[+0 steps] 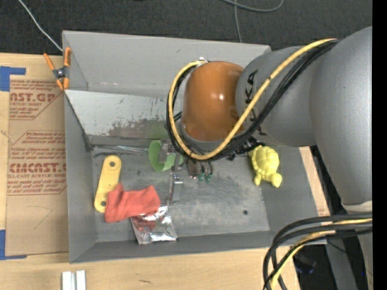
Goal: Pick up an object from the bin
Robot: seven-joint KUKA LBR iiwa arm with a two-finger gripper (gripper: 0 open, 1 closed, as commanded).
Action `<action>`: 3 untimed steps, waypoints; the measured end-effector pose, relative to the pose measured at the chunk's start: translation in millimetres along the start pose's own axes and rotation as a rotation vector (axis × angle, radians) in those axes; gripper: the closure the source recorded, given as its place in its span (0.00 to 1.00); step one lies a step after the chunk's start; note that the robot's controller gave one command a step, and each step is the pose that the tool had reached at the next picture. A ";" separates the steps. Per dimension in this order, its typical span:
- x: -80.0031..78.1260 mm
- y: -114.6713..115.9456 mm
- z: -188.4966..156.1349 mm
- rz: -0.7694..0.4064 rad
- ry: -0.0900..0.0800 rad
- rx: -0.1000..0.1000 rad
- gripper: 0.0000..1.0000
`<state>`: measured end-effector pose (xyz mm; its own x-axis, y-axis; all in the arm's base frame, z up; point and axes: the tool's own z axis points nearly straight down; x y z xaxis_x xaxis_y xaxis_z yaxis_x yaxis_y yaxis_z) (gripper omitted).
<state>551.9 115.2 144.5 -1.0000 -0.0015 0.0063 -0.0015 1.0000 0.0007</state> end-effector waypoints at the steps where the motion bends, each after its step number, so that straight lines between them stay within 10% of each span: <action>1: -1.7 -0.7 -4.7 0.001 -0.007 -0.001 0.00; 2: 25.6 43.1 70.5 -0.128 -0.002 -0.001 0.00; 3: 59.9 42.3 73.1 -0.079 -0.017 -0.003 0.00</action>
Offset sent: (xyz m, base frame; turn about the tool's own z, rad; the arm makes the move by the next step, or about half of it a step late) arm -0.0280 0.0451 -0.0742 -0.1355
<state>491.5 157.5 71.9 -0.9967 -0.0799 -0.0112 -0.0799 0.9968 0.0039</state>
